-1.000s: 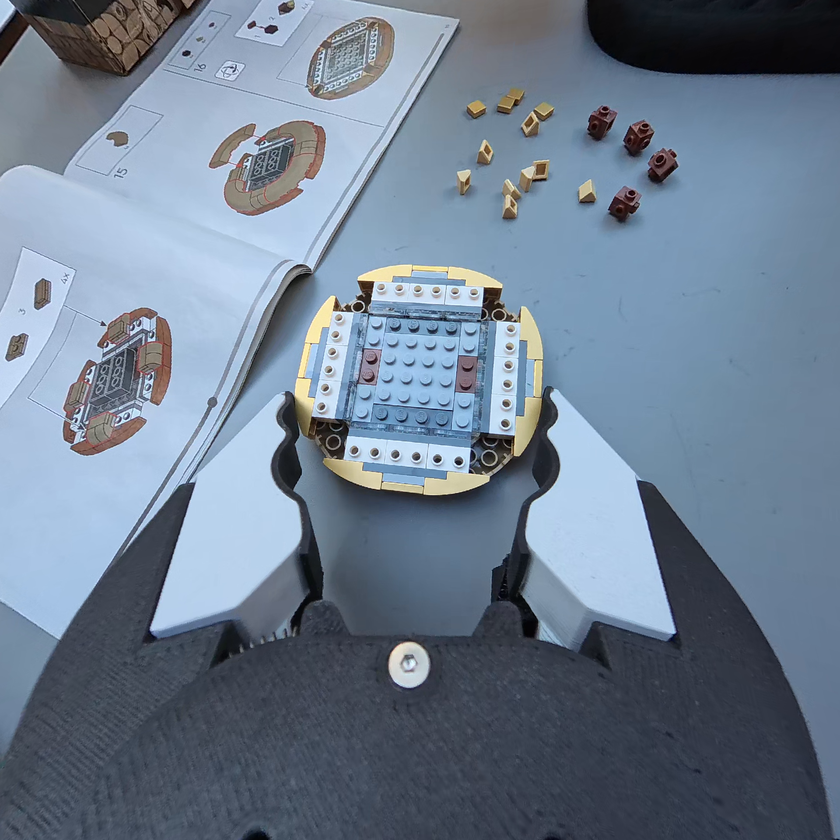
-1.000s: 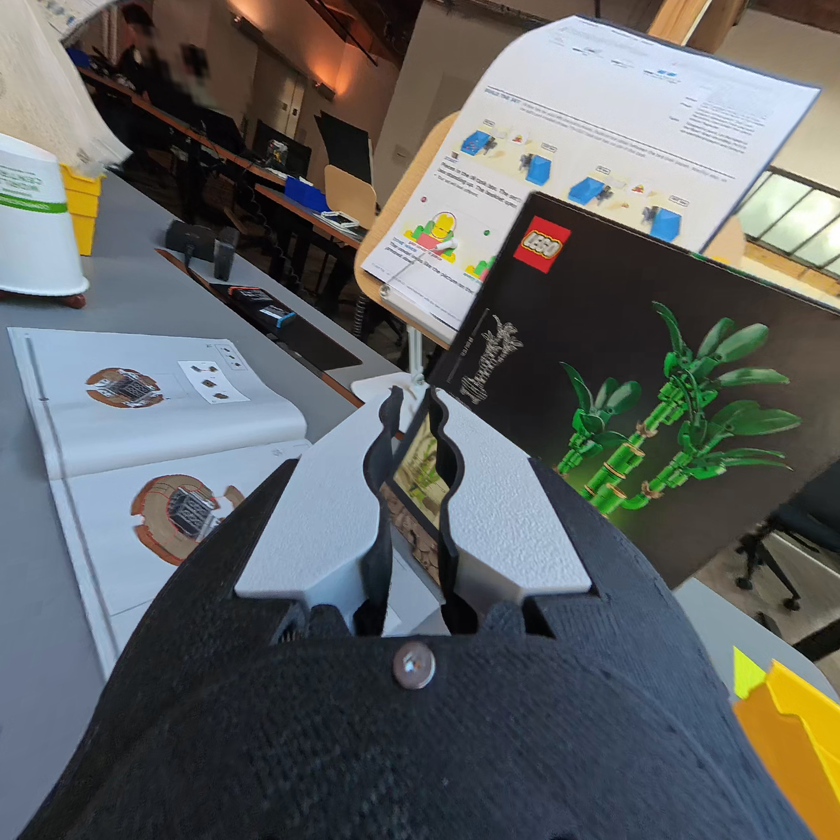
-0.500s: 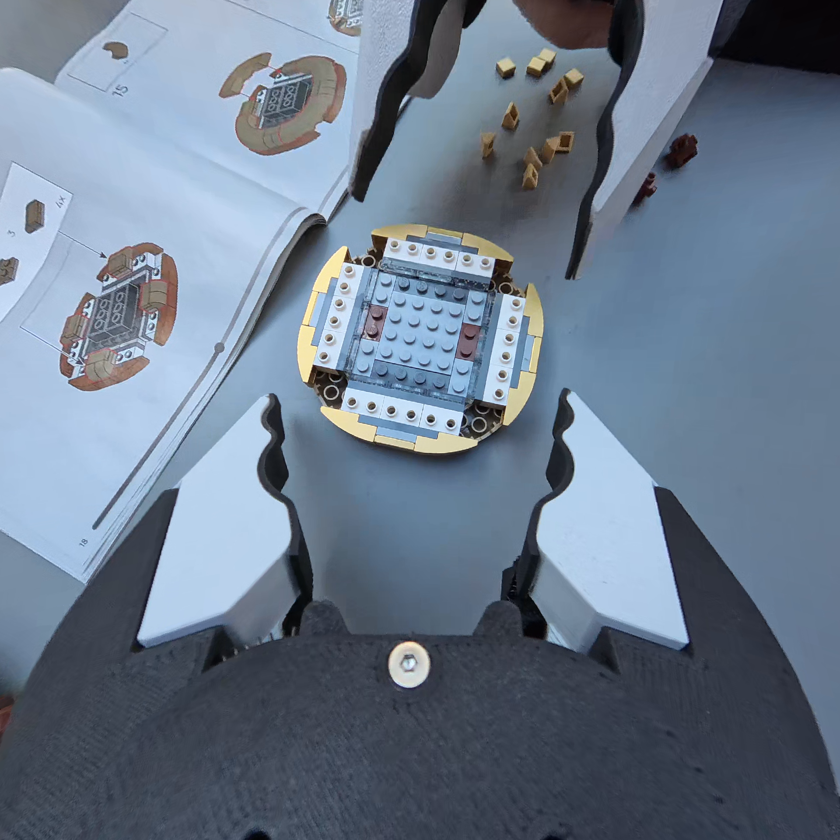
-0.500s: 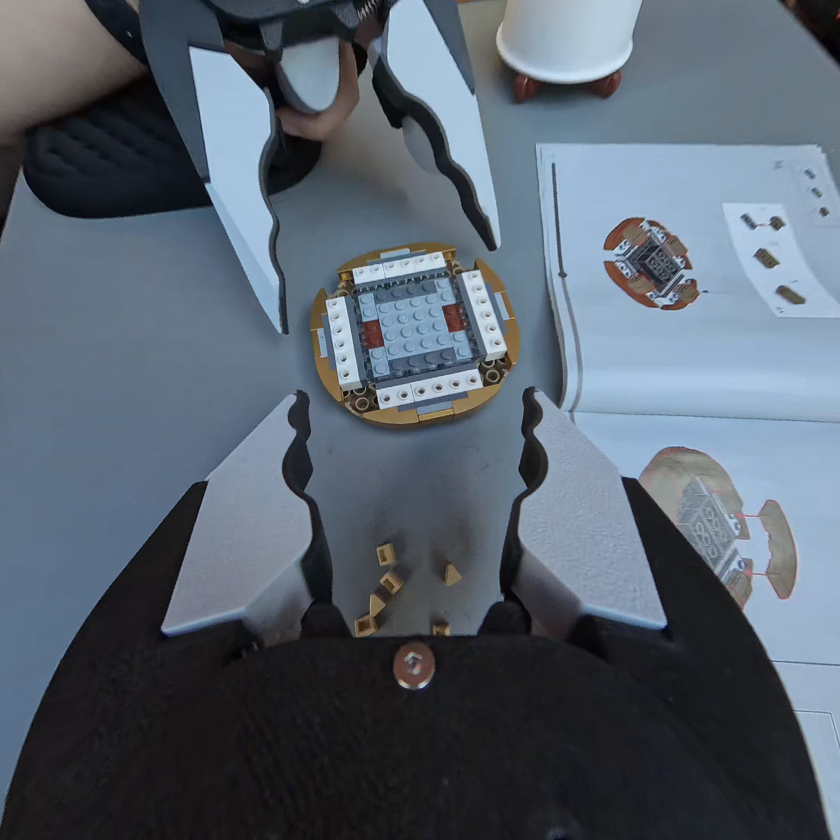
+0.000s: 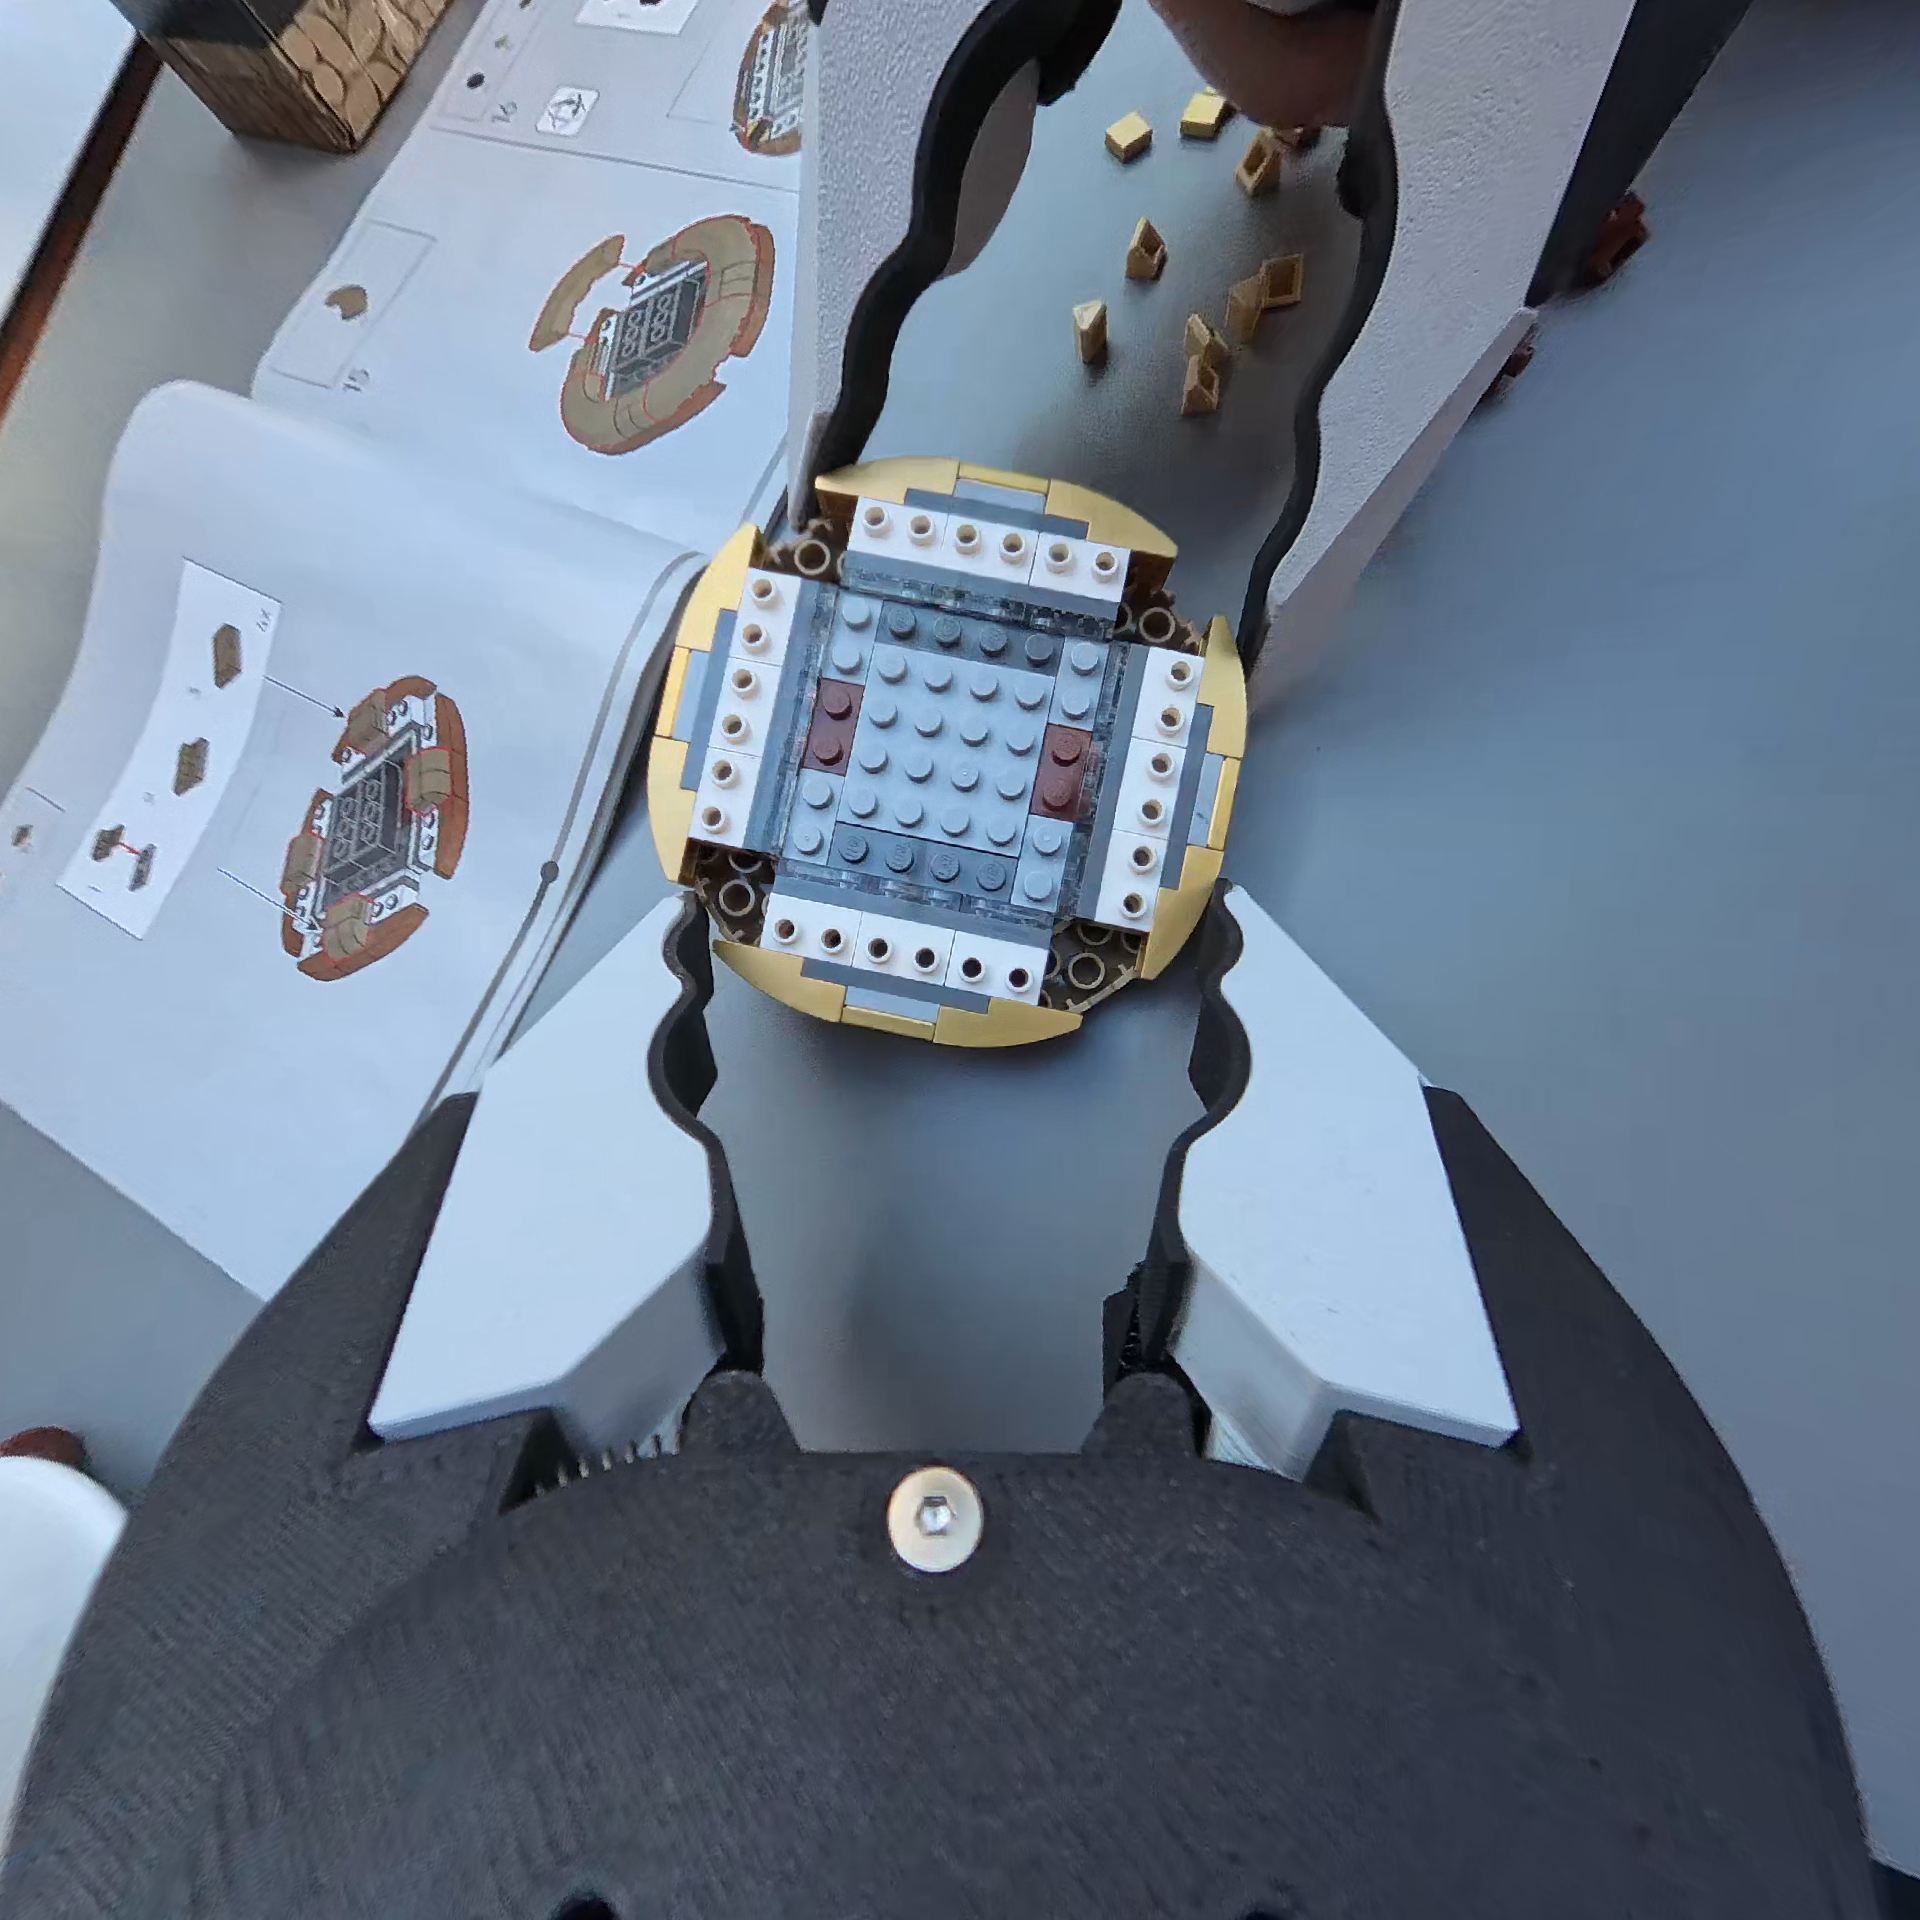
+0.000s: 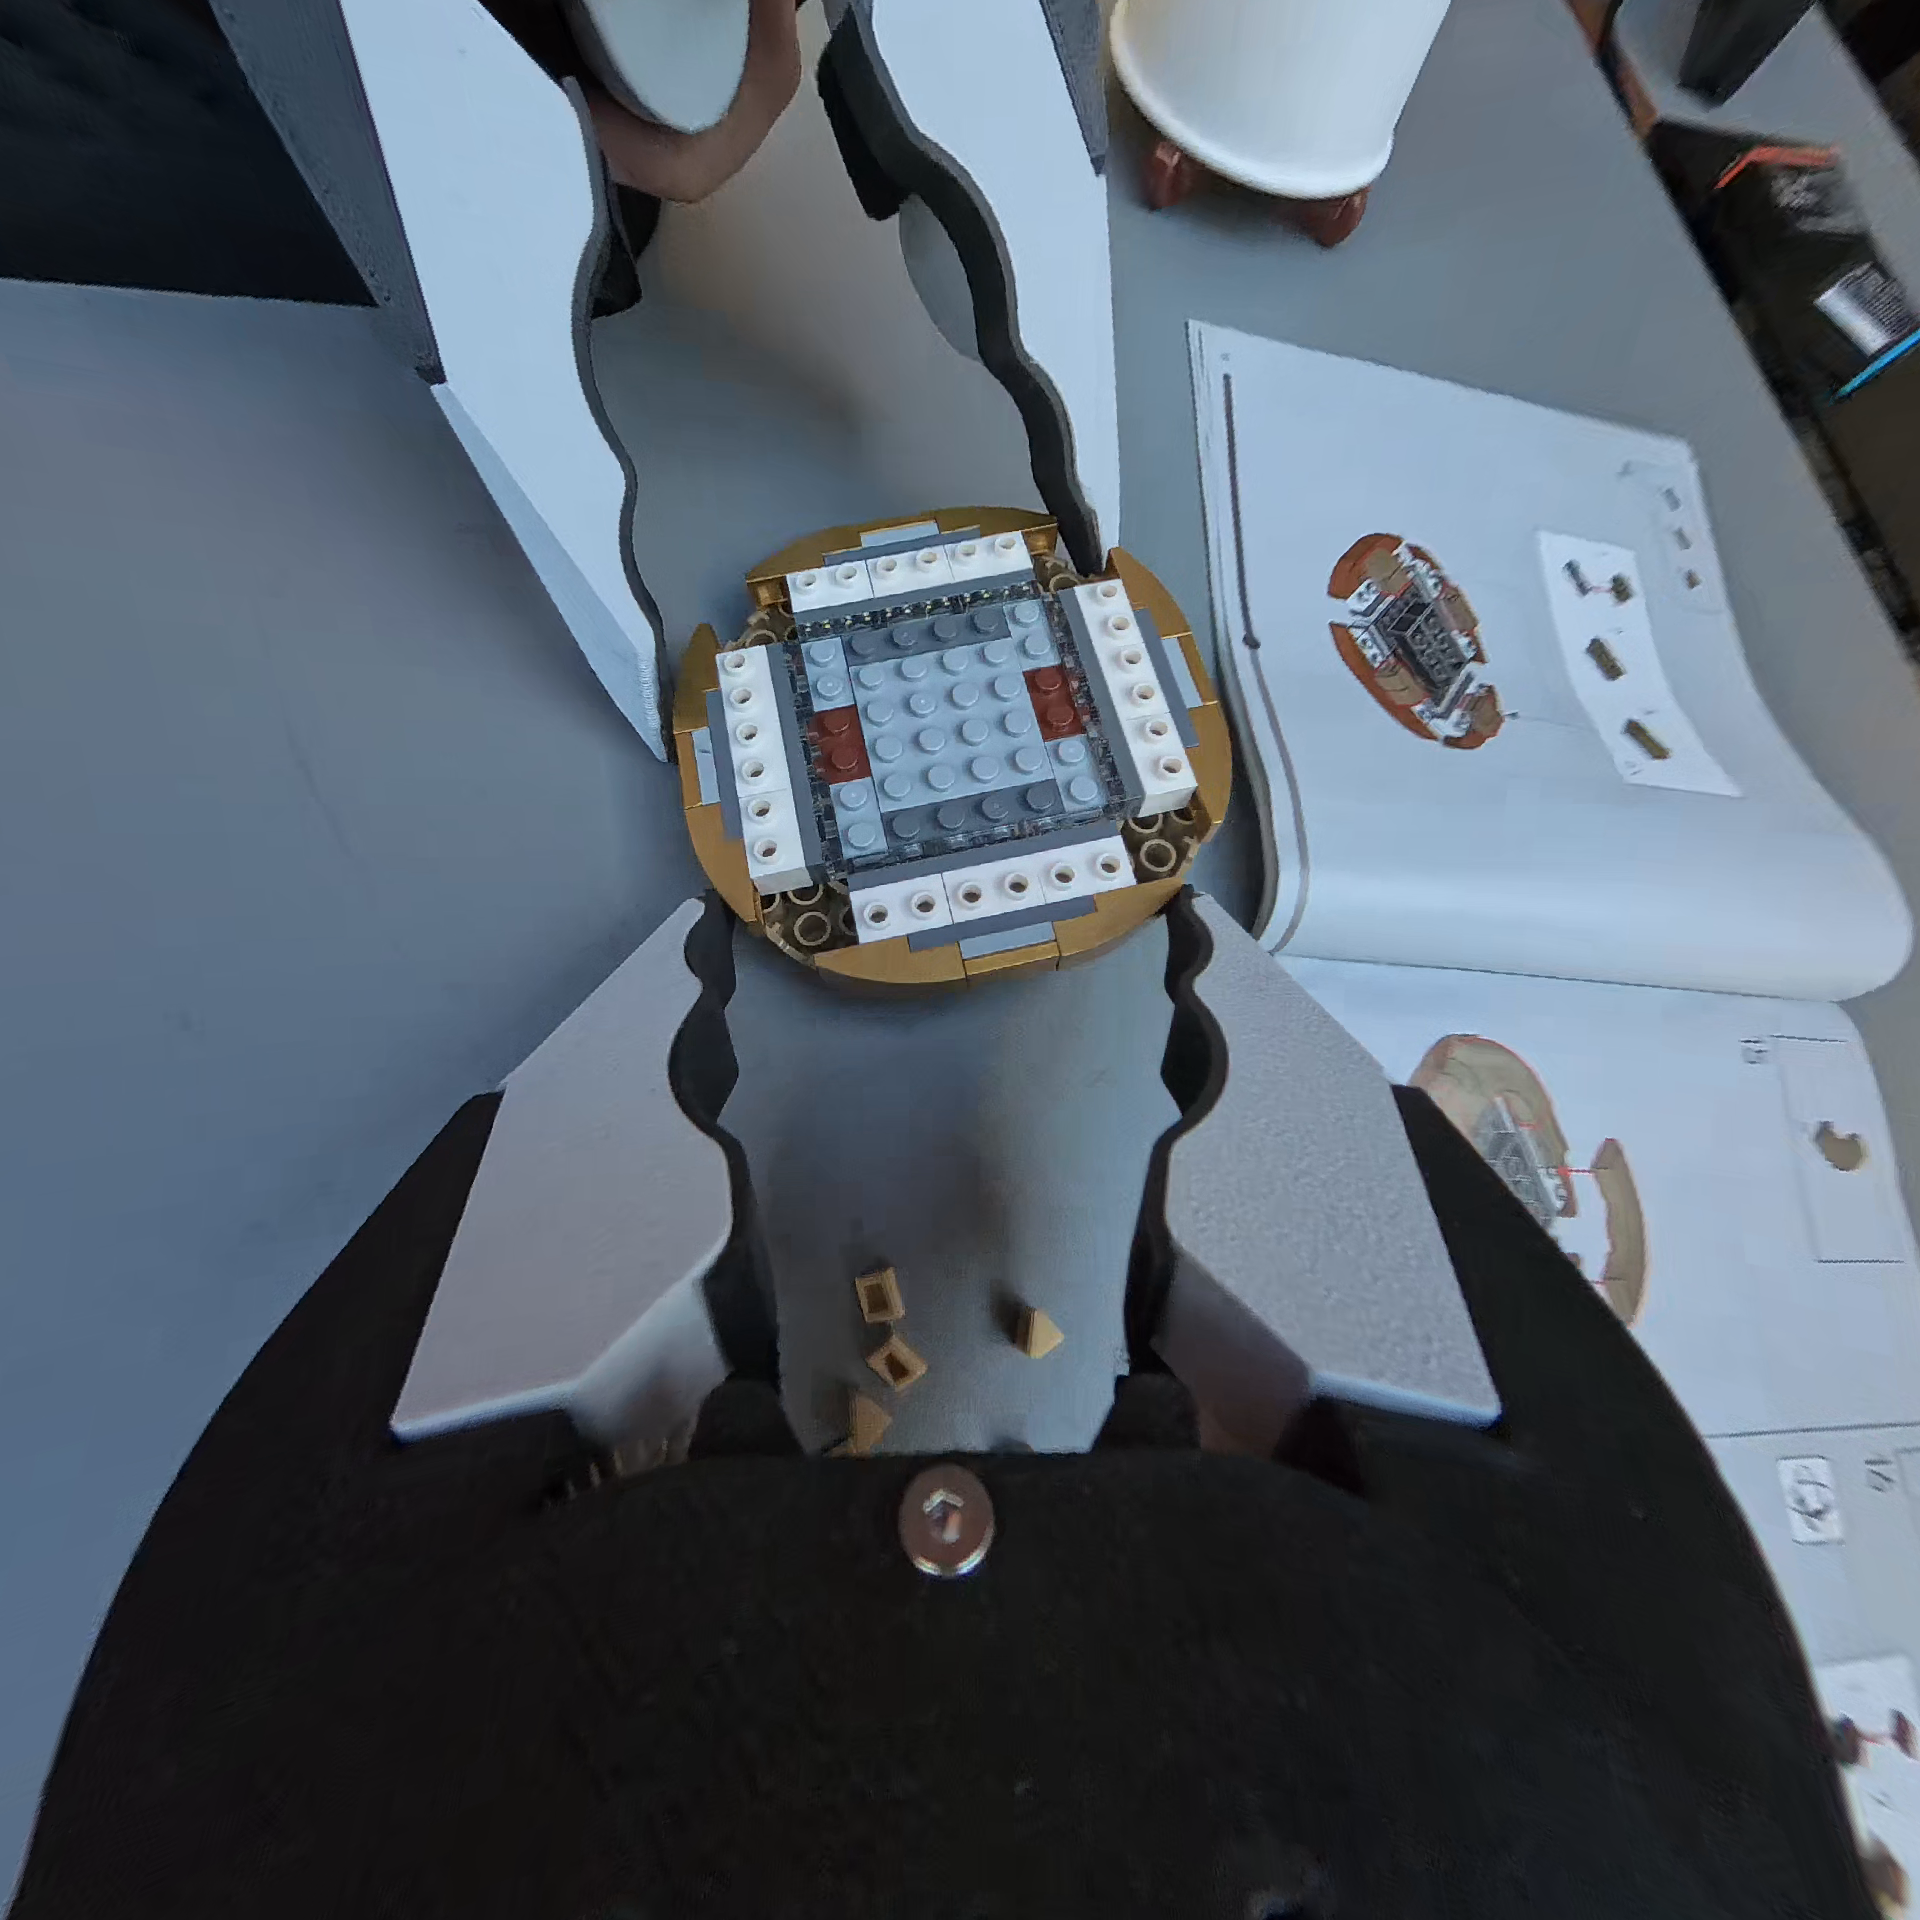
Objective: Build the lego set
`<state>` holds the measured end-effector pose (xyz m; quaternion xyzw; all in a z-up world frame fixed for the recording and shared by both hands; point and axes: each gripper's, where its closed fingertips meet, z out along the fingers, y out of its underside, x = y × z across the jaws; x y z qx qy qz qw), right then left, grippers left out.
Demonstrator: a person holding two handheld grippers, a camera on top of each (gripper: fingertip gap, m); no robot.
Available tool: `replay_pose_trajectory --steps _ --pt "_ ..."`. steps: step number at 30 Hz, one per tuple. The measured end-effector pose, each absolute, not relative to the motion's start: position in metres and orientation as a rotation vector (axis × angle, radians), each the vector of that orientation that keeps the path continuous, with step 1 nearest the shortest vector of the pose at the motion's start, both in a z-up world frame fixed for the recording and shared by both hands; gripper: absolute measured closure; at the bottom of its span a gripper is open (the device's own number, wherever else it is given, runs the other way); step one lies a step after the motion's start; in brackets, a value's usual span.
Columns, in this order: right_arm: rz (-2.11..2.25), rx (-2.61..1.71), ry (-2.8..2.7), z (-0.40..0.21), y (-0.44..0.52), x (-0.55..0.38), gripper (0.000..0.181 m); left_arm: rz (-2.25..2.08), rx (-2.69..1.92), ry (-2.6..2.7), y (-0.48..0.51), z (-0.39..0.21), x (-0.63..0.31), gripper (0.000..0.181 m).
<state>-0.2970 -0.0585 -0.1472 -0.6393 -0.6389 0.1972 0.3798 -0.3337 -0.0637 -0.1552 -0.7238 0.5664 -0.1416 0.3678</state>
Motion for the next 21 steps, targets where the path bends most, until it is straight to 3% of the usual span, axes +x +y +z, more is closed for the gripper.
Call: replay_pose_trajectory --steps 5,21 --pt "0.342 -1.515 -1.614 -0.137 -0.062 -0.293 0.098 -0.254 -1.766 1.475 -0.065 -0.149 -0.330 0.088" --pt "0.619 -1.770 -1.603 -0.159 -0.066 -0.294 0.097 -0.458 -1.933 1.447 -0.072 -0.159 -0.331 0.088"
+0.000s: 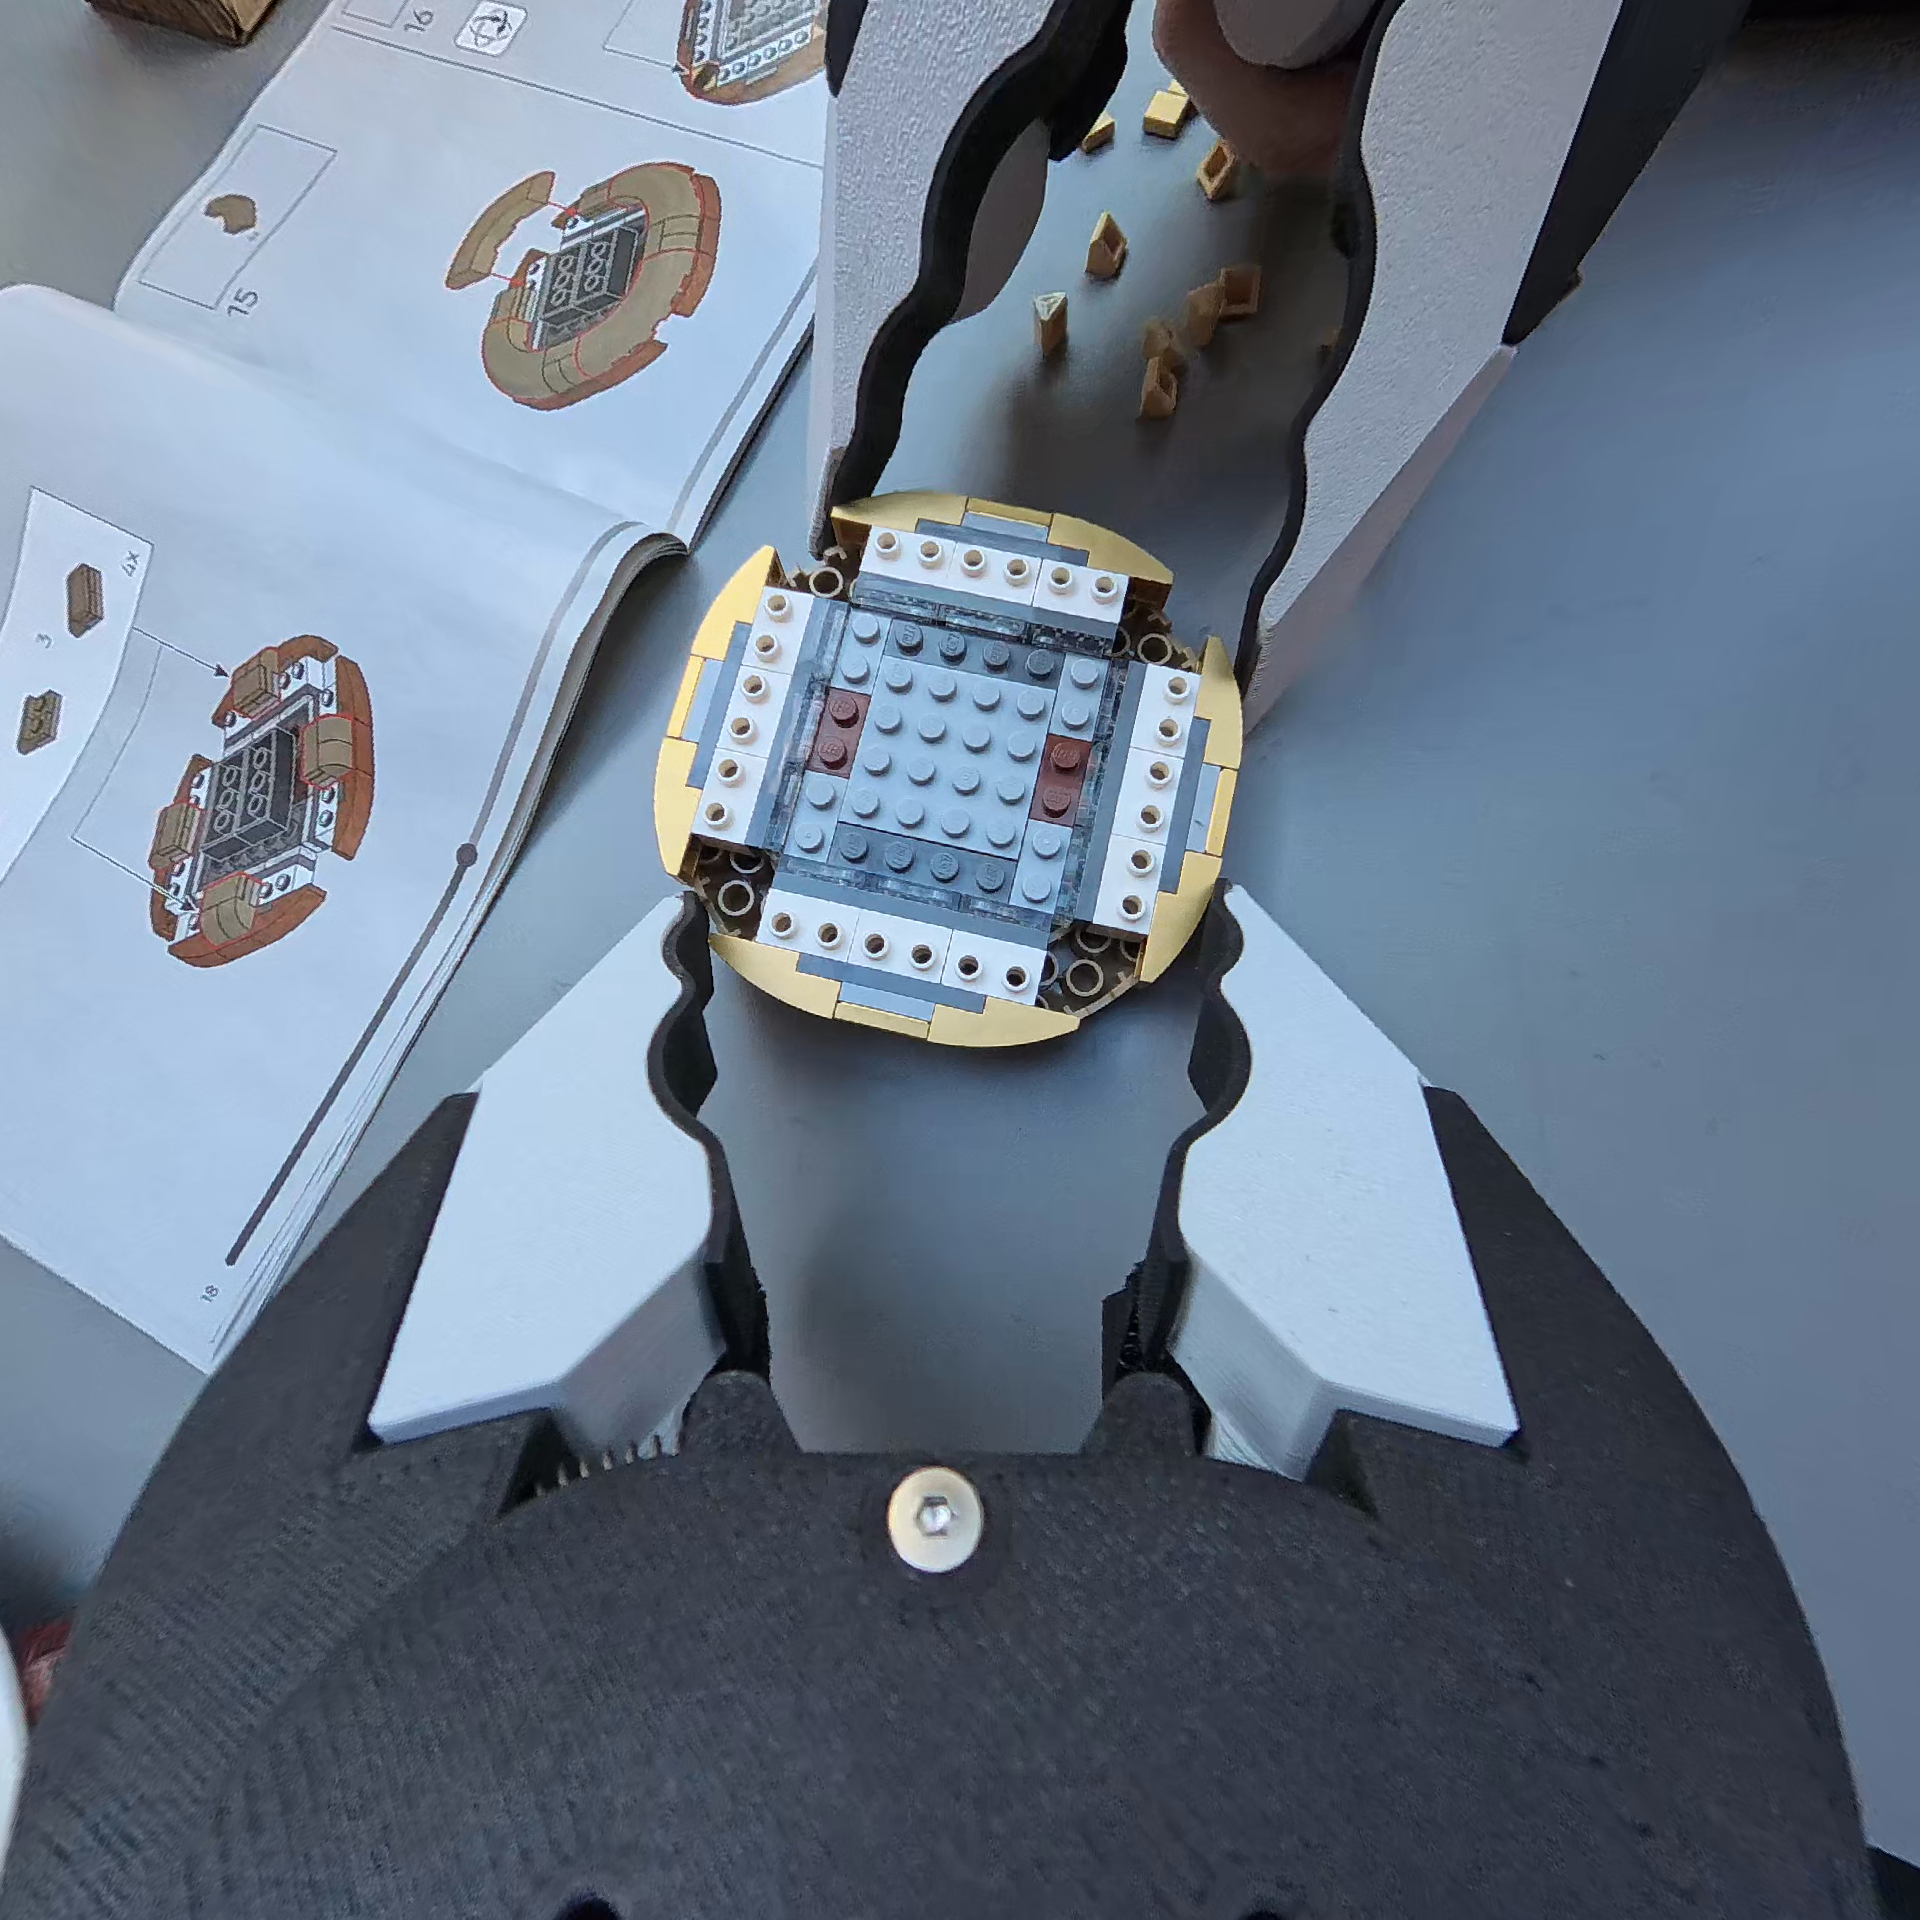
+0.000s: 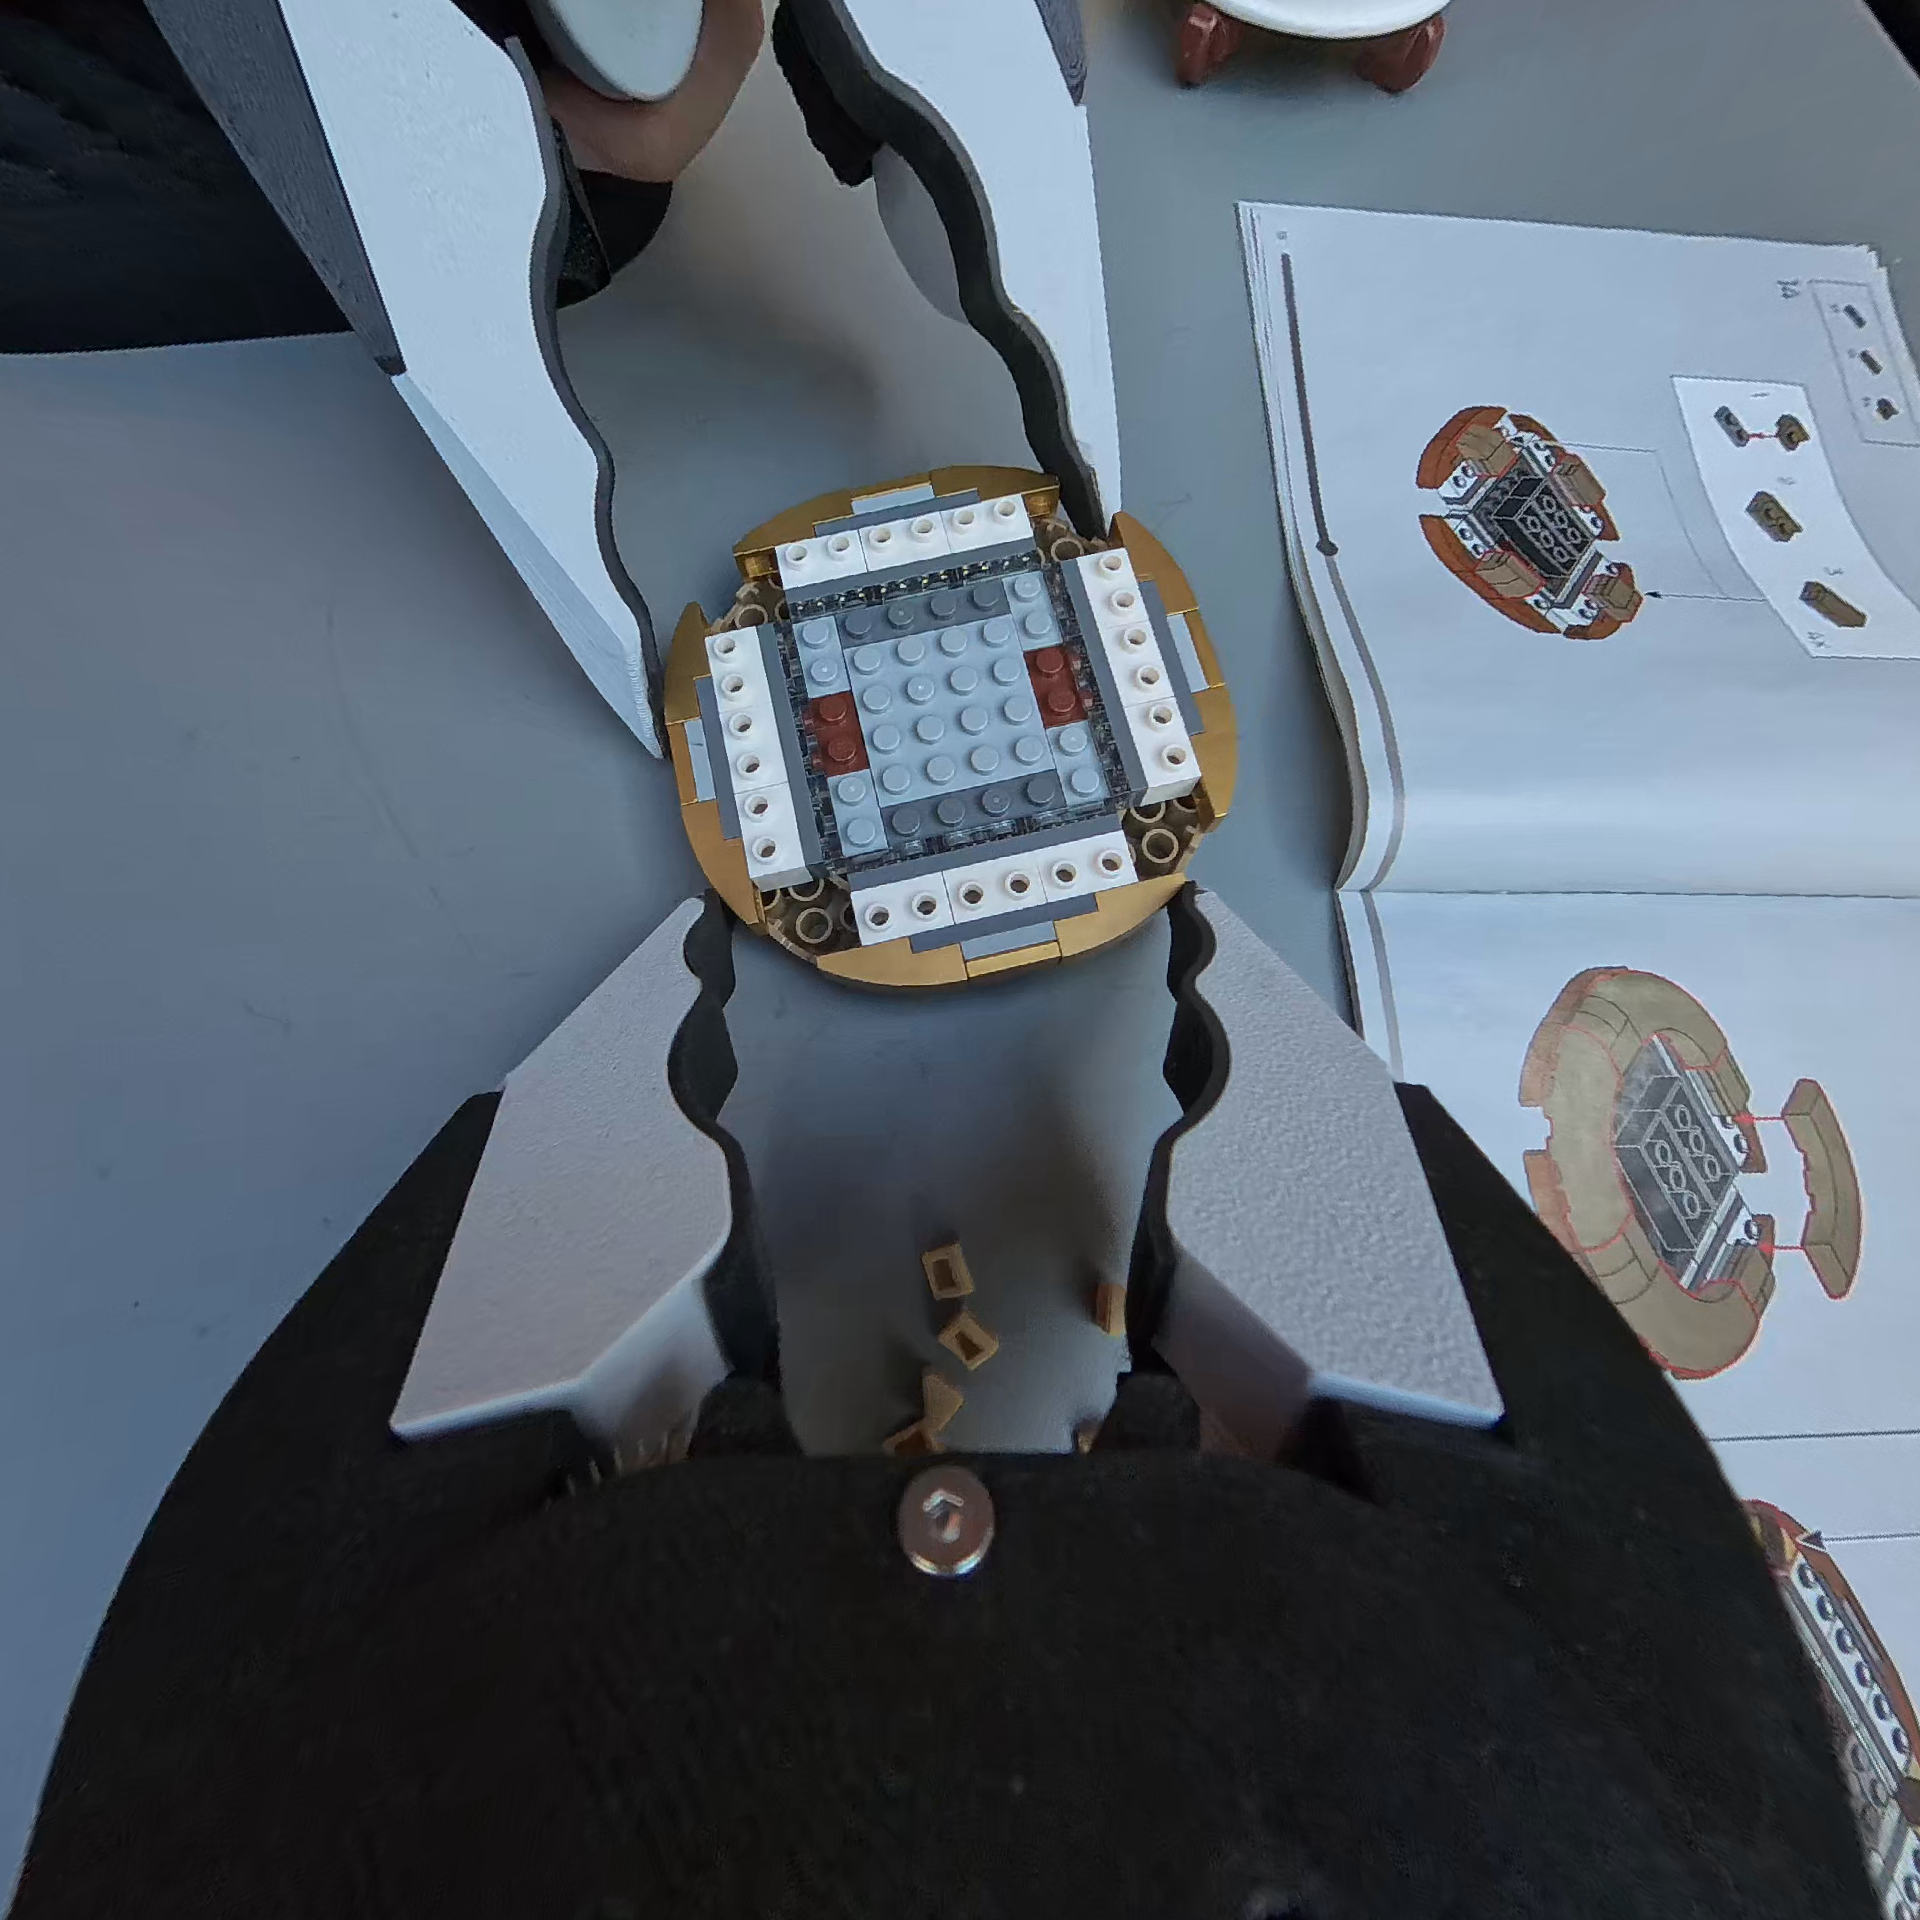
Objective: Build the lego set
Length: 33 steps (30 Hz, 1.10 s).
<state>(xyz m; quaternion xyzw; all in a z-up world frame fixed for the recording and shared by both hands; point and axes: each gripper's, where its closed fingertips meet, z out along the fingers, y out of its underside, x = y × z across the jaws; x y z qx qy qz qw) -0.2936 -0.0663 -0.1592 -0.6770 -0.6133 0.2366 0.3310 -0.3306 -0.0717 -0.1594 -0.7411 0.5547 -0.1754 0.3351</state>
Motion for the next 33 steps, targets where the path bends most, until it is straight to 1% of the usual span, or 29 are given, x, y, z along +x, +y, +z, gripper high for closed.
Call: replay_pose_trajectory --steps 8,12,16,18,22,24,26,27,29,31,33 --pt "0.669 -1.798 -1.604 -0.160 -0.066 -0.294 0.096 -0.516 -1.982 1.437 -0.072 -0.162 -0.330 0.088" --pt "0.677 -1.726 -1.549 -0.143 -0.064 -0.293 0.092 -0.527 -1.992 1.436 -0.072 -0.163 -0.330 0.088" --pt "0.703 -1.644 -1.431 -0.114 -0.056 -0.276 0.090 -0.525 -1.986 1.428 -0.071 -0.162 -0.331 0.088" --pt "0.689 -1.596 -1.324 -0.091 -0.042 -0.259 0.091 -0.535 -1.951 1.396 -0.070 -0.154 -0.330 0.084" --pt "0.493 -1.479 -1.047 -0.040 0.001 -0.201 0.096 -0.659 -1.893 1.276 -0.068 -0.132 -0.336 0.084" --pt "0.381 -1.421 -0.910 -0.016 0.016 -0.165 0.103 -0.748 -1.849 1.204 -0.068 -0.117 -0.342 0.088" --pt "0.320 -1.379 -0.786 0.003 0.023 -0.132 0.115 -0.904 -1.778 1.135 -0.074 -0.098 -0.343 0.089" --pt "0.320 -1.361 -0.724 0.012 0.024 -0.119 0.123 -0.997 -1.734 1.094 -0.077 -0.087 -0.343 0.091" --pt "0.402 -1.342 -0.650 0.023 0.021 -0.104 0.152 -1.175 -1.634 1.014 -0.082 -0.065 -0.343 0.095" --pt "0.434 -1.344 -0.589 0.027 0.023 -0.092 0.159 -1.285 -1.565 0.952 -0.083 -0.053 -0.345 0.096" --pt "0.368 -1.387 -0.530 0.022 0.032 -0.078 0.169 -1.332 -1.555 0.895 -0.078 -0.051 -0.347 0.095"
